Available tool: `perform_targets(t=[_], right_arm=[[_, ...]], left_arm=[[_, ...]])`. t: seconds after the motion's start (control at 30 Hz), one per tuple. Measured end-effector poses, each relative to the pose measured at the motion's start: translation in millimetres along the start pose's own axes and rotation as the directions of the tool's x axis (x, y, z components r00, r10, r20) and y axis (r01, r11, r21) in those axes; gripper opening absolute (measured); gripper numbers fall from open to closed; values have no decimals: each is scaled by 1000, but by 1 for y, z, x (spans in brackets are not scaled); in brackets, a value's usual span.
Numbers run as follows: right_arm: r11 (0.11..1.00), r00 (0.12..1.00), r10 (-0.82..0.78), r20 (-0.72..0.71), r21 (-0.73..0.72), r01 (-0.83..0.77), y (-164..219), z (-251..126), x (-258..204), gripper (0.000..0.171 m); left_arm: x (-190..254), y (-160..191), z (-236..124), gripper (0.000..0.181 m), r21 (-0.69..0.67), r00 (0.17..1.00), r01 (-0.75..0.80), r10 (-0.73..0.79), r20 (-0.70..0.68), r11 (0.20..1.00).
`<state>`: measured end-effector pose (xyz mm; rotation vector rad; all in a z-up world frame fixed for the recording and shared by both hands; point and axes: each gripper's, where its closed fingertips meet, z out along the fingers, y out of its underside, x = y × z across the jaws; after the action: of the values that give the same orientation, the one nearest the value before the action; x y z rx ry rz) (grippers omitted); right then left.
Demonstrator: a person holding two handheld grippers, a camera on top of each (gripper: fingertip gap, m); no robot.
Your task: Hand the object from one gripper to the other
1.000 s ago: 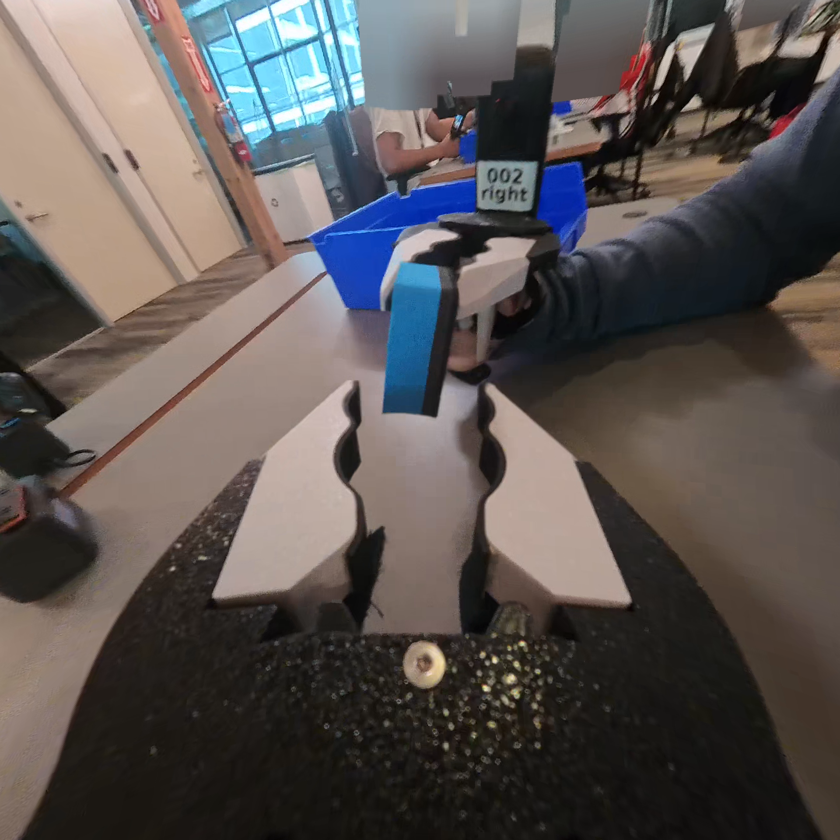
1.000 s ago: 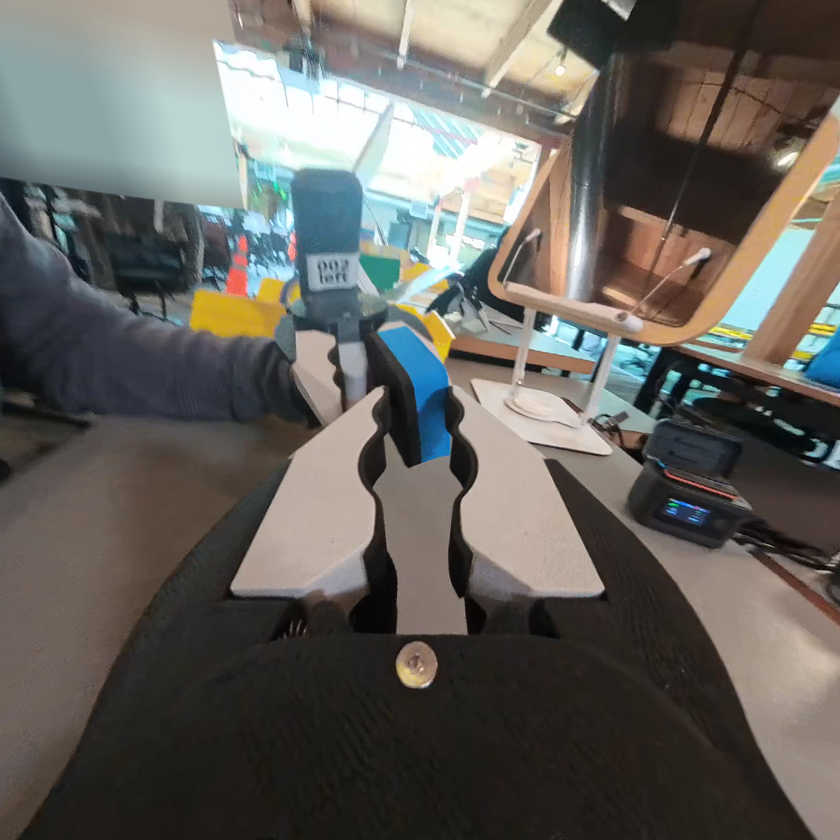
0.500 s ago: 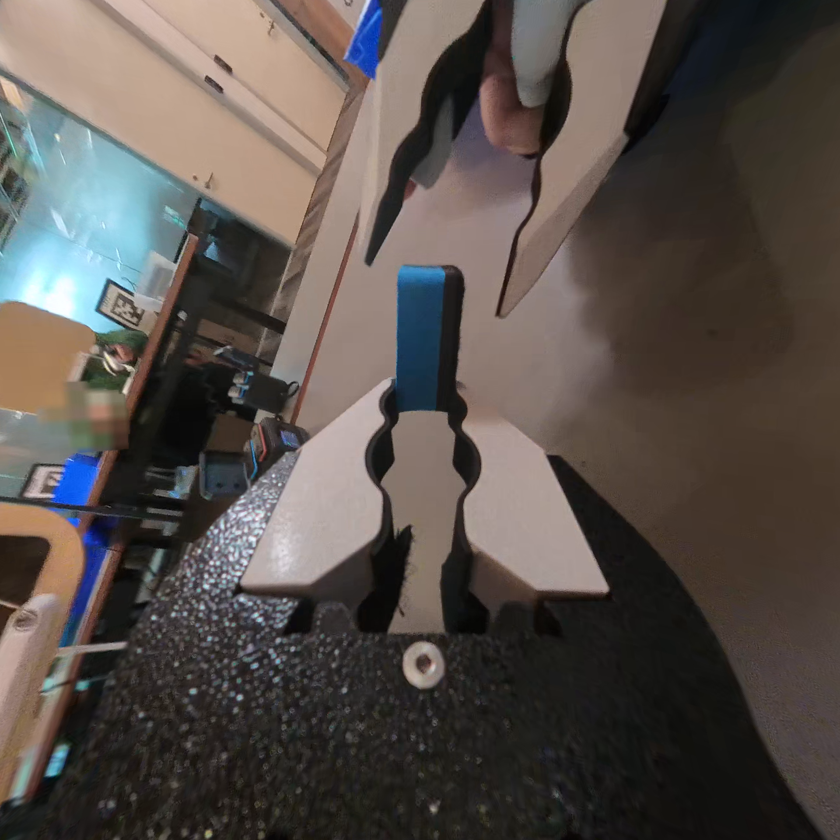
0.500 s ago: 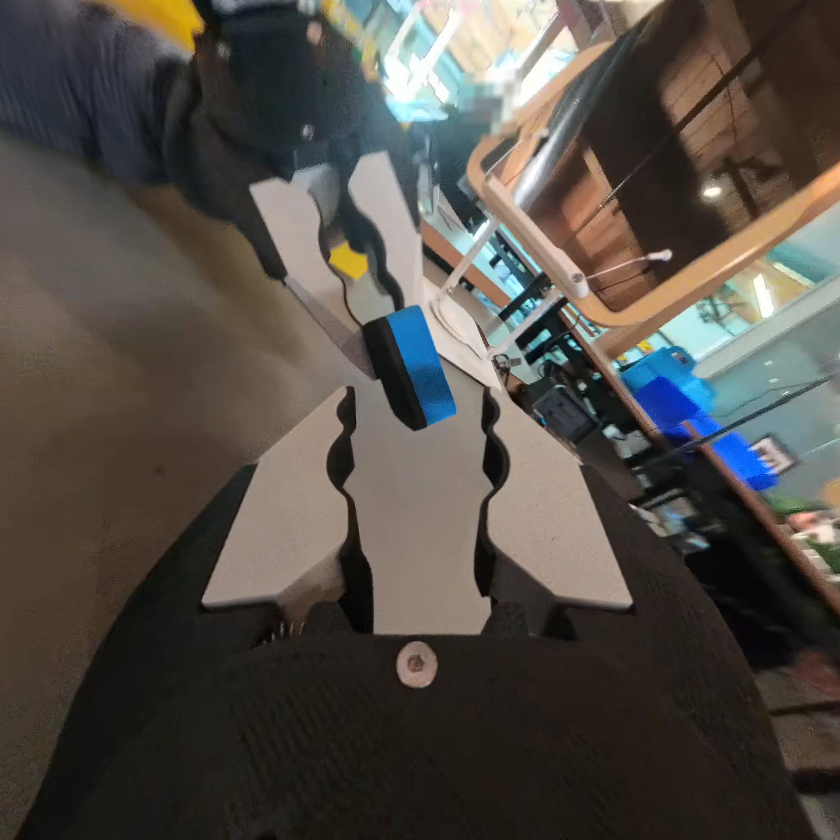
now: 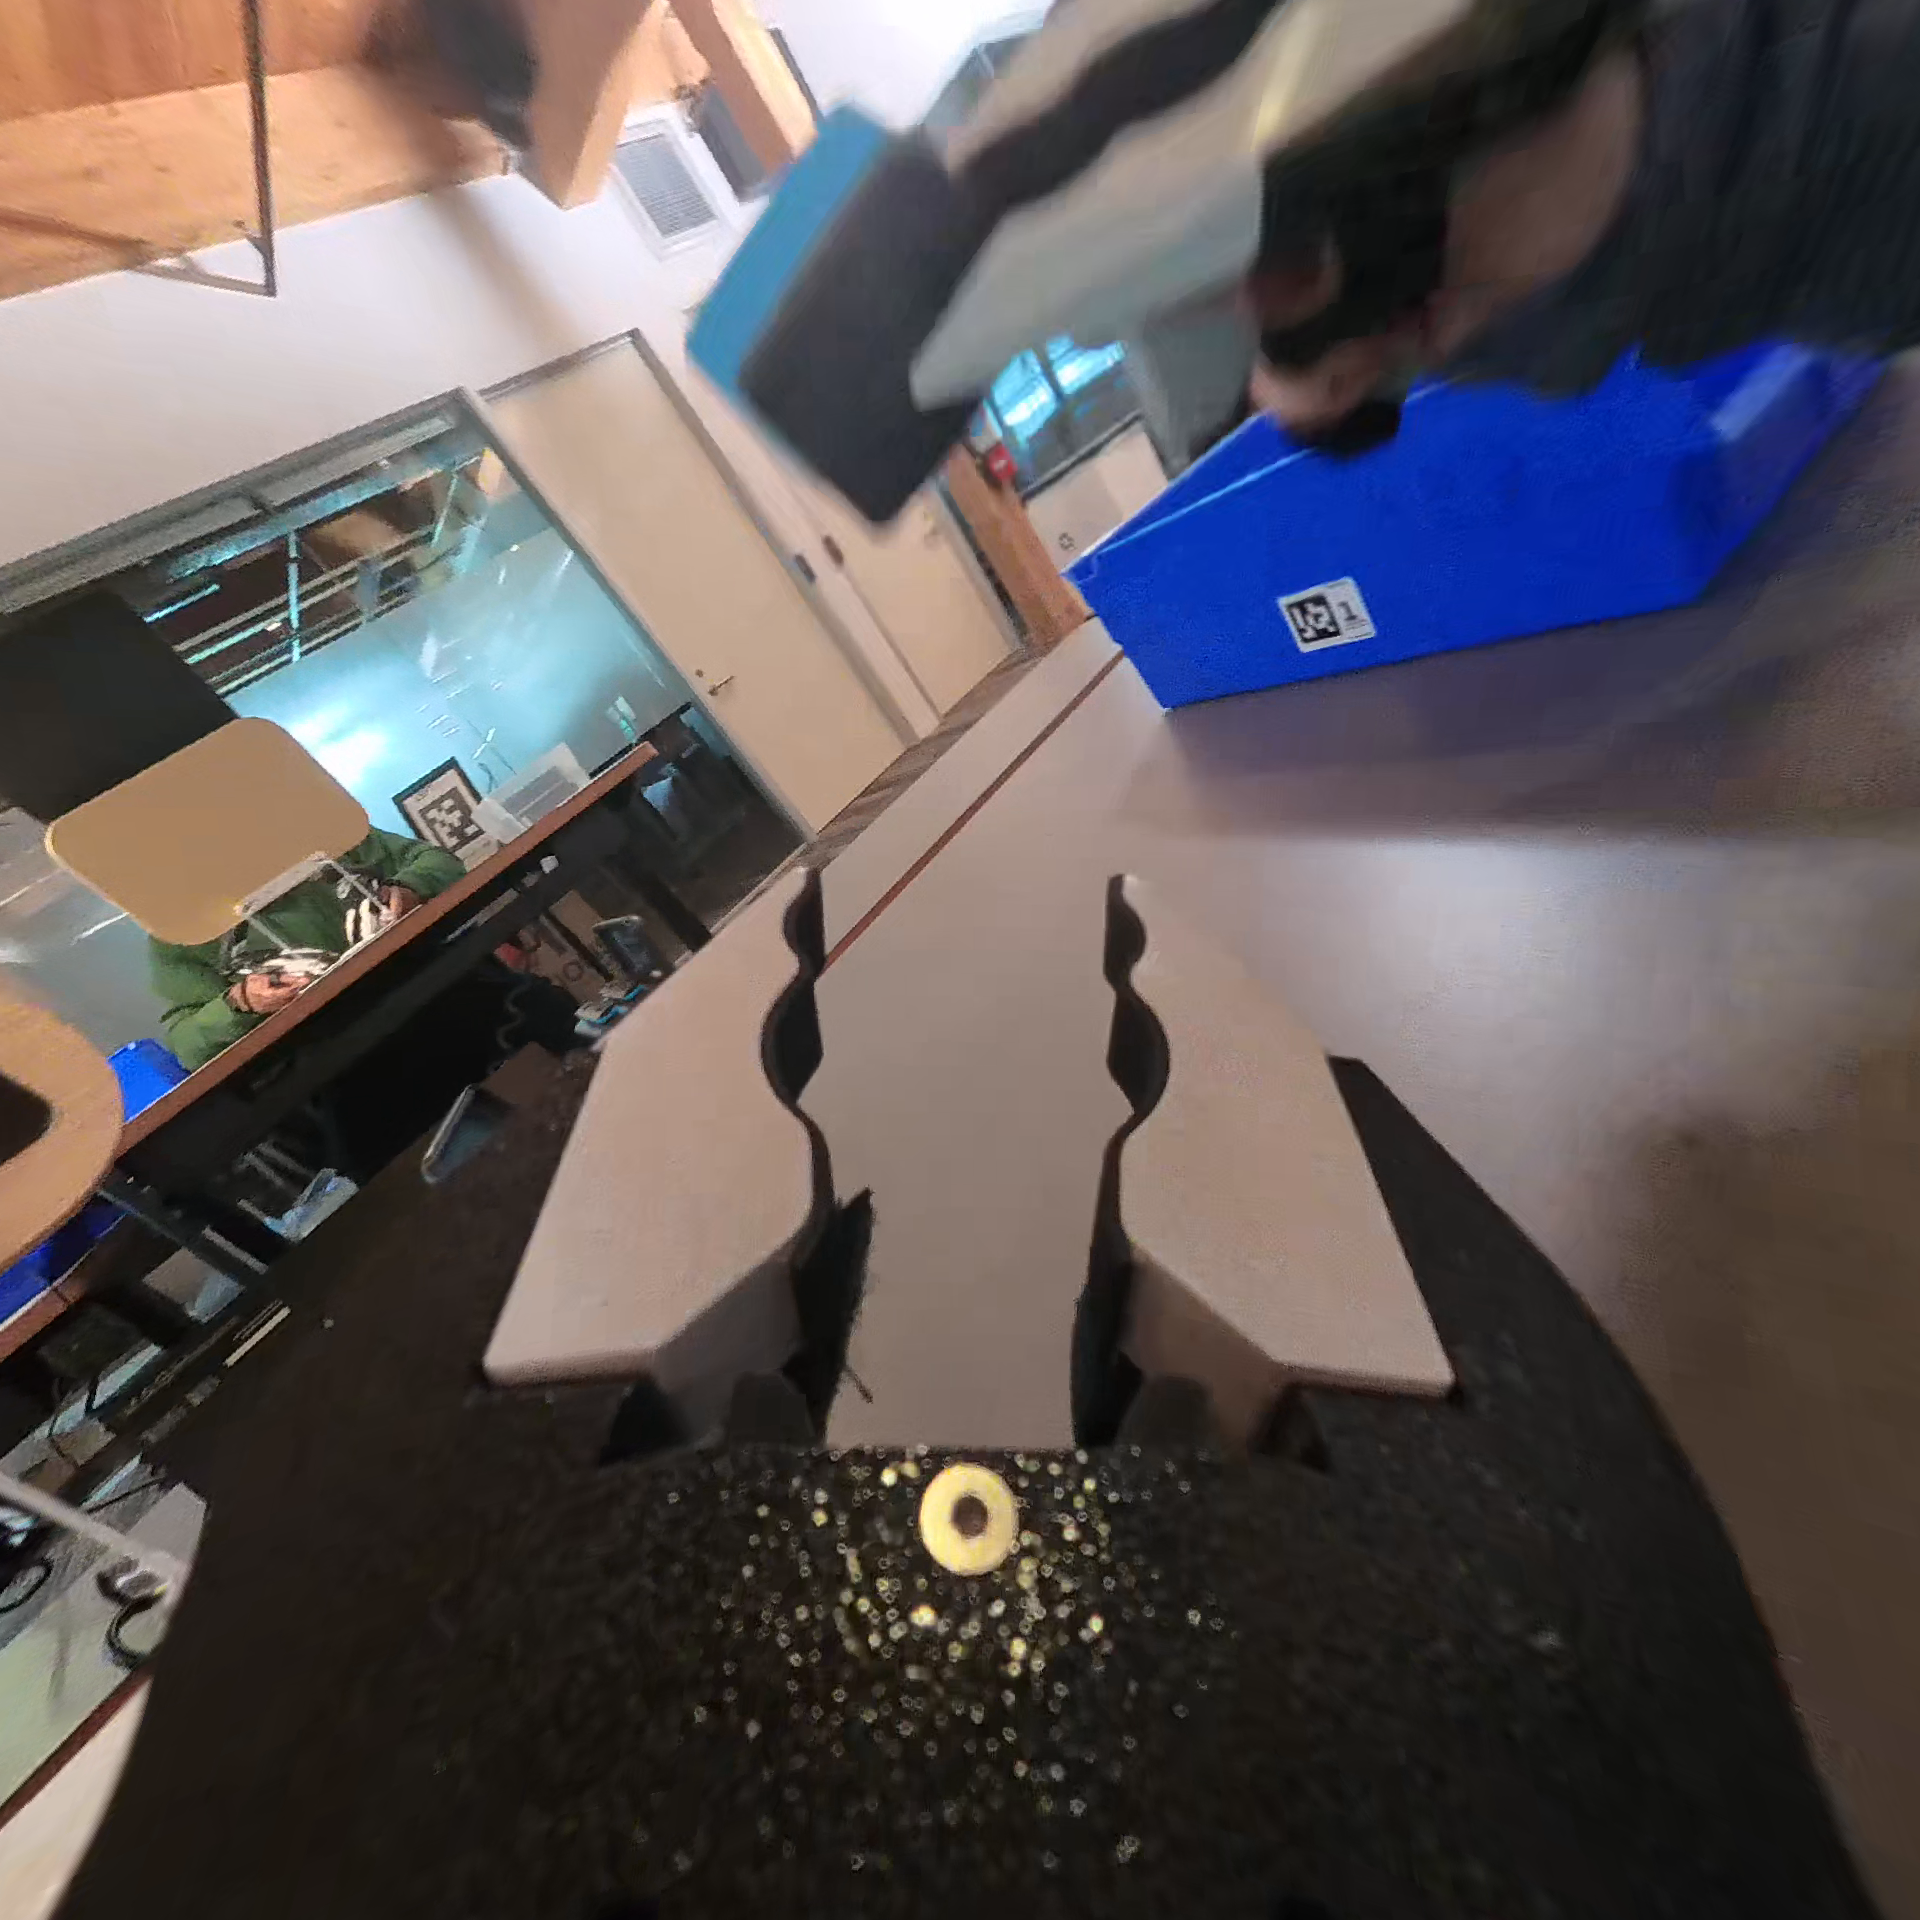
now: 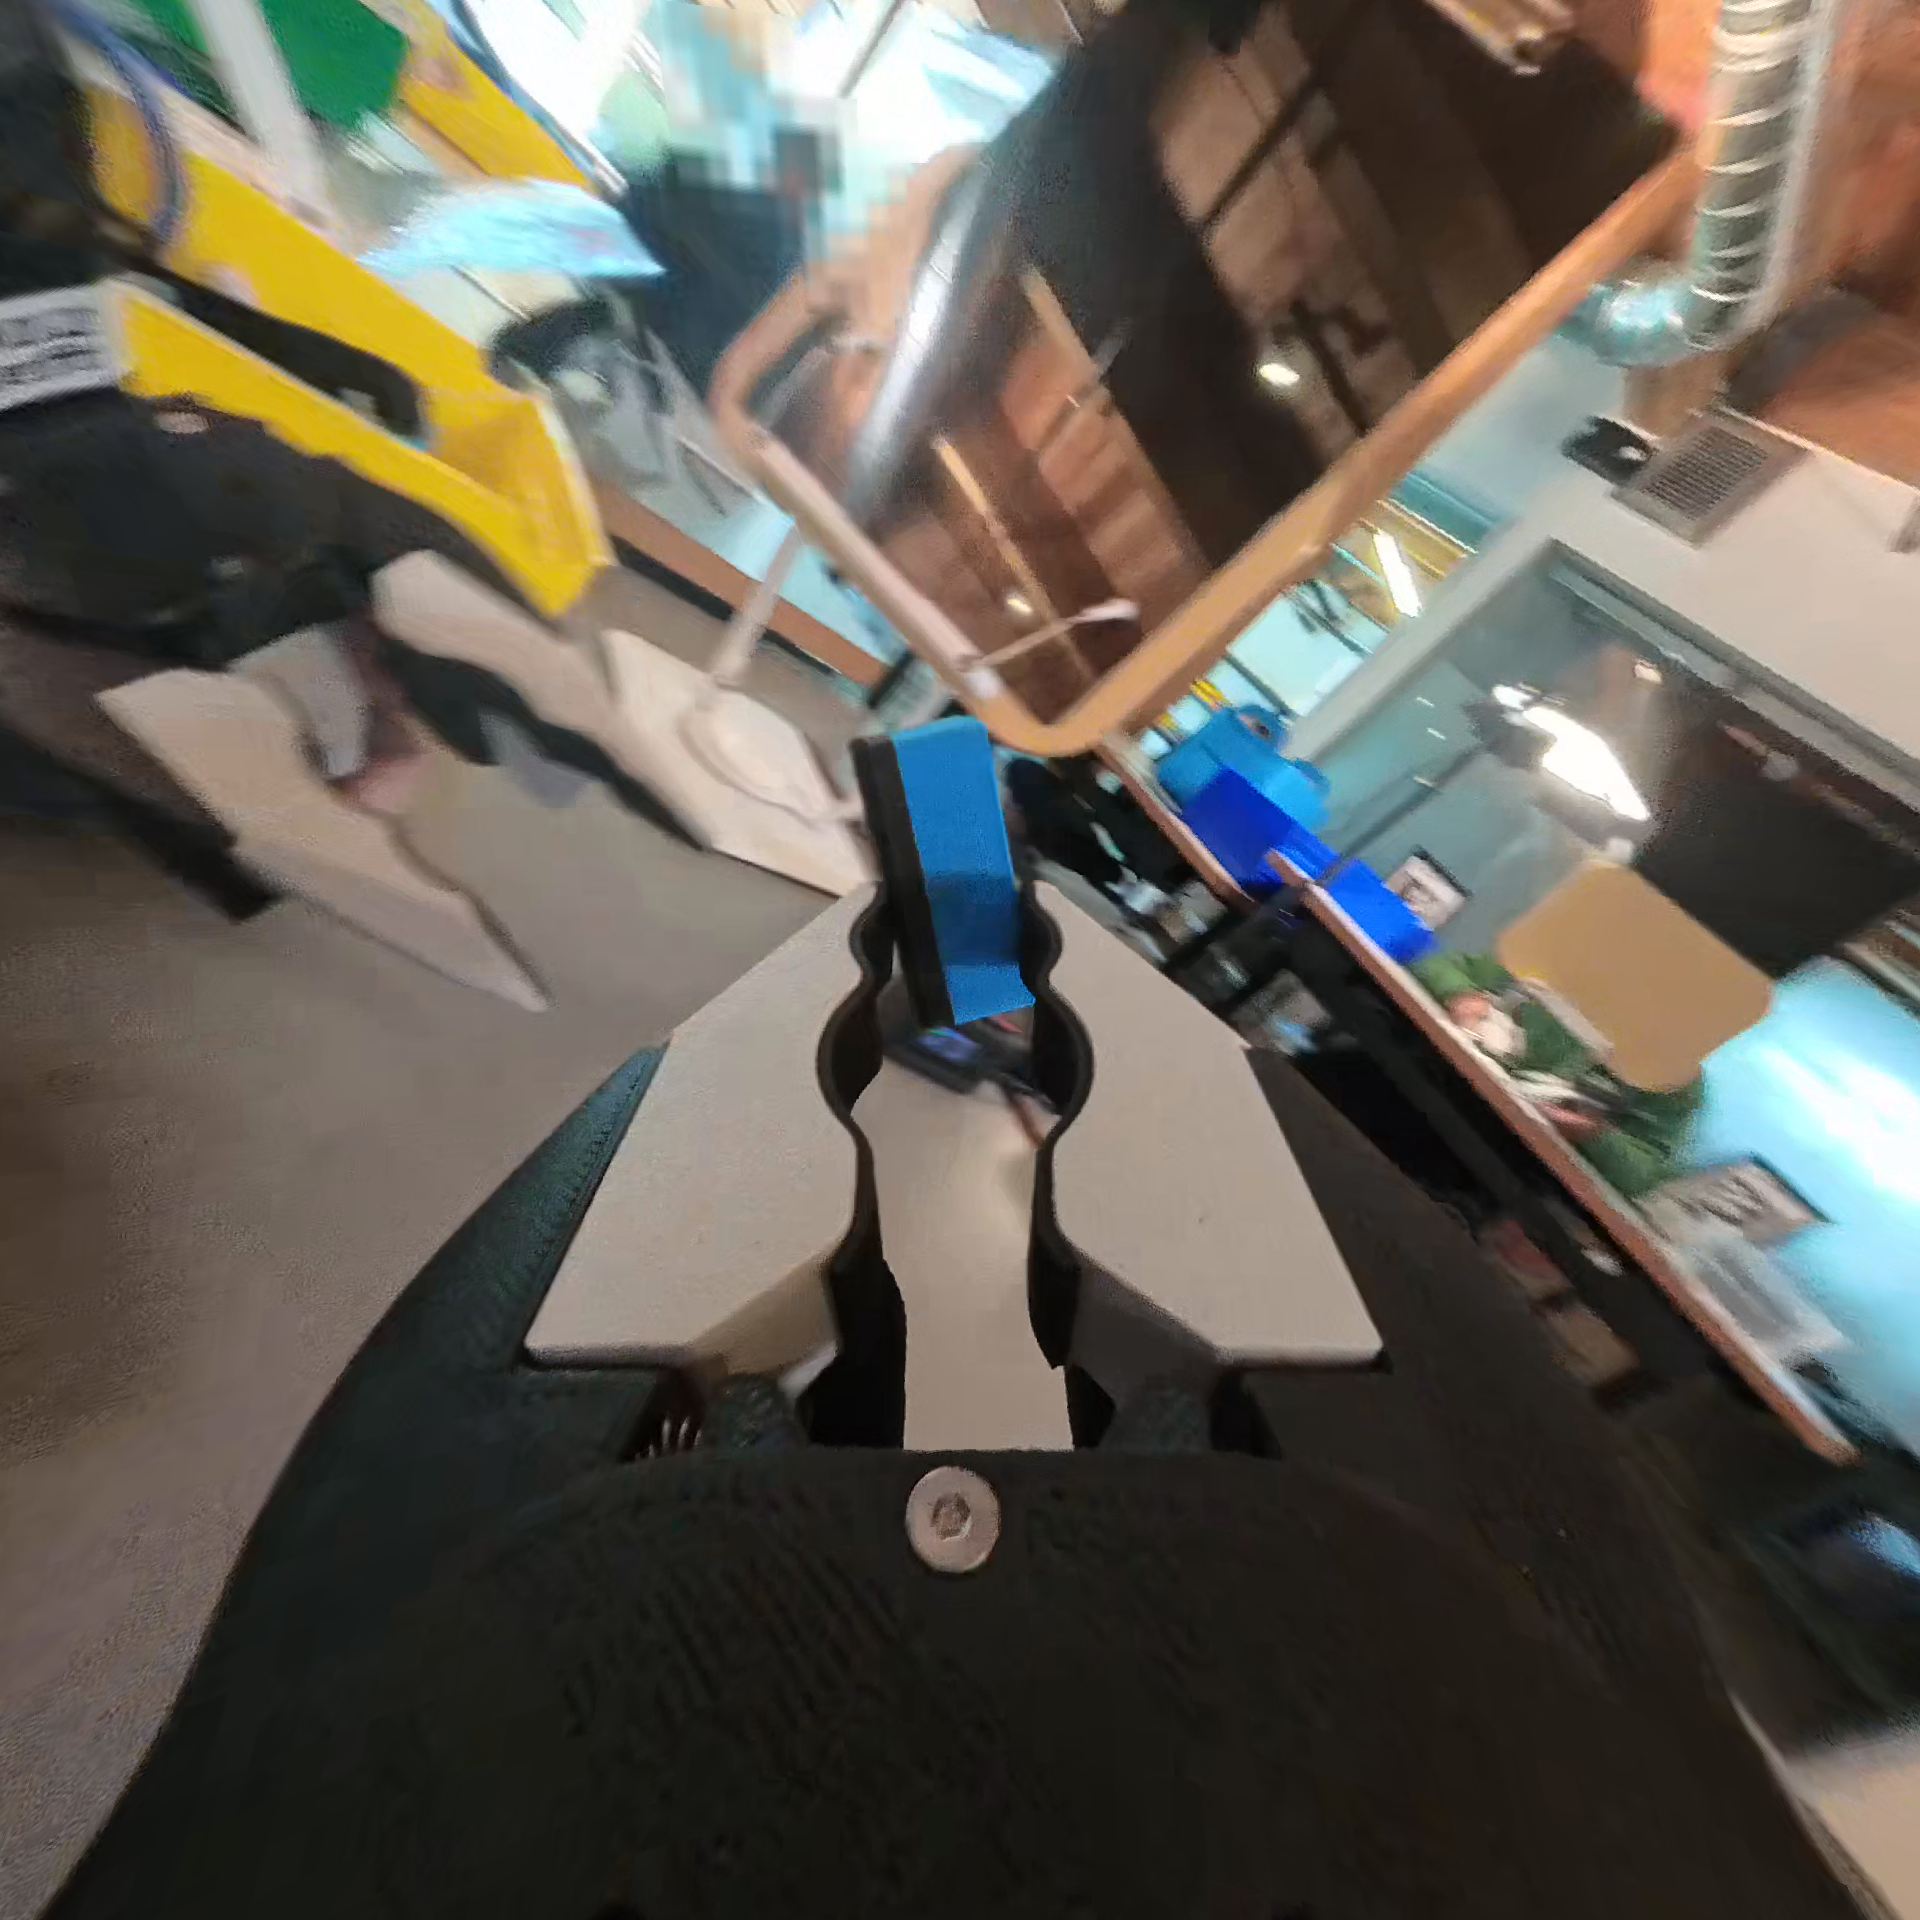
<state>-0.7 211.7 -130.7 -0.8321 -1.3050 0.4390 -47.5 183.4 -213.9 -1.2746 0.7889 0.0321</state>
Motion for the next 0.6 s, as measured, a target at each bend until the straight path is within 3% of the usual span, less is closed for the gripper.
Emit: perform_targets(t=[0.17, 0.23, 0.33, 0.47, 0.6], right_arm=[[928, 960, -175, -217, -362, 87, -13, -66, 102, 23], [838, 924, -151, -350, -542, -69, 8, -114, 135, 23], [671, 905, 29, -425, -663, -333, 57, -161, 133, 23], [400, 898, 155, -412, -805, -438, 123, -195, 108, 24], [270, 868, 268, -419, -832, -485, 153, -205, 91, 24]], left_arm=[[-12, -4, -4, 45, 50, 995, 89, -90, 37, 995], [-15, -7, -6, 44, 77, 994, 102, -106, 41, 992], [-15, -4, -5, 43, 65, 993, 107, -110, 45, 992], [-13, -4, -5, 36, 58, 994, 96, -99, 40, 994], [-11, -1, -4, 33, 45, 995, 91, -92, 29, 995]])
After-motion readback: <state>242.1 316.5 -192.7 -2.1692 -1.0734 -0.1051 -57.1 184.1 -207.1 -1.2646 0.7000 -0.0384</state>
